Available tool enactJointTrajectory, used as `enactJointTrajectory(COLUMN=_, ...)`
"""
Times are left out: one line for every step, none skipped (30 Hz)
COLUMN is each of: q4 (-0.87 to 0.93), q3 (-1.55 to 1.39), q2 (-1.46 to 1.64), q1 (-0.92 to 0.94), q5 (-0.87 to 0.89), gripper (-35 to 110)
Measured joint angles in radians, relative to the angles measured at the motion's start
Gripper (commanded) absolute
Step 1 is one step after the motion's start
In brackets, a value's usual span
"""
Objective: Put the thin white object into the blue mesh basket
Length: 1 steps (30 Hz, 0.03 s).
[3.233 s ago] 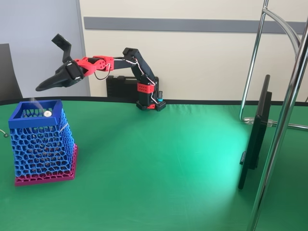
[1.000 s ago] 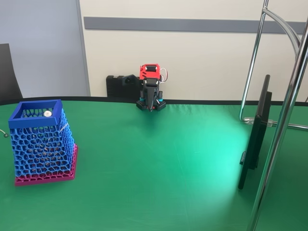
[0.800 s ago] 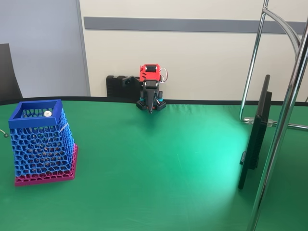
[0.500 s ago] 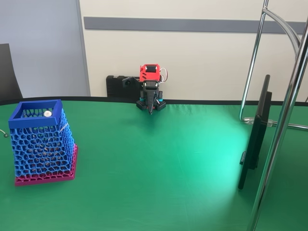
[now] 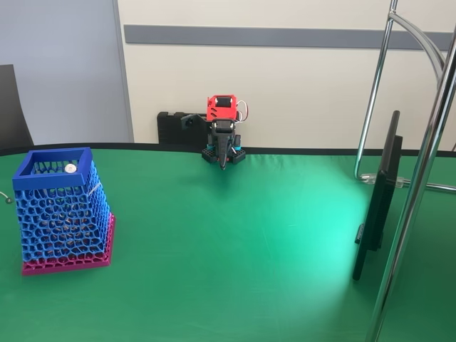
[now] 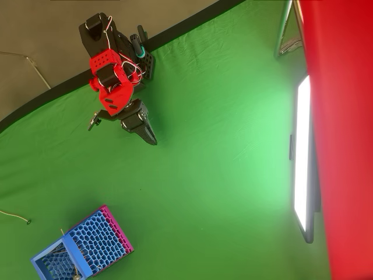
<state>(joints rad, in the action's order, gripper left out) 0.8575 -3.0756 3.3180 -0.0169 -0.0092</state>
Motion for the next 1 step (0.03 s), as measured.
enactJointTrajectory(q4=0.000, q3=0.000, q2=0.000, q1=0.000, q5=0.000, gripper=1)
